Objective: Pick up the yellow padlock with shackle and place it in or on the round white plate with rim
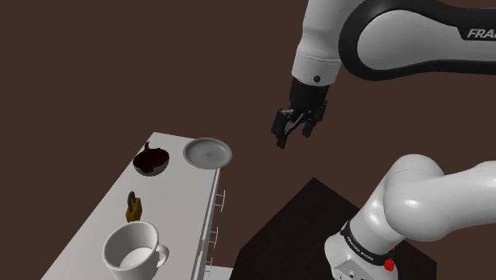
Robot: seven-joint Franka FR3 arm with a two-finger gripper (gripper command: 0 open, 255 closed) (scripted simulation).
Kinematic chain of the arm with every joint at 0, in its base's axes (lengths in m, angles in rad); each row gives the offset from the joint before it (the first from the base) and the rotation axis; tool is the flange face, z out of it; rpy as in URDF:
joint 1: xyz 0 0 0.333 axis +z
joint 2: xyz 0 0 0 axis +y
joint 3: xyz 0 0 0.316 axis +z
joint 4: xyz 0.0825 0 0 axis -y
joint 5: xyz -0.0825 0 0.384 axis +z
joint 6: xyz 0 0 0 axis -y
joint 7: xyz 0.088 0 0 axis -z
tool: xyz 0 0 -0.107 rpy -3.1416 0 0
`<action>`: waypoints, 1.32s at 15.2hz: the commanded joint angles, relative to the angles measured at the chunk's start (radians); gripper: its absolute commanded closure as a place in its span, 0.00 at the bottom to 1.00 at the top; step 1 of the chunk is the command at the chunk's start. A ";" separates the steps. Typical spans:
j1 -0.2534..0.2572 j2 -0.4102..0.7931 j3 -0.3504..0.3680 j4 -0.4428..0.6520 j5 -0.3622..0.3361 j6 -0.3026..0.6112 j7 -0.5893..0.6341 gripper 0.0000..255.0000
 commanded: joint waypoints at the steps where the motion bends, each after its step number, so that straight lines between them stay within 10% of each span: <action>1: 0.009 0.024 0.057 0.005 0.036 0.036 0.077 0.00; 12: -0.045 0.305 0.387 0.122 0.090 0.293 0.482 0.00; 20: -0.206 0.657 0.681 0.325 -0.154 0.426 0.895 0.00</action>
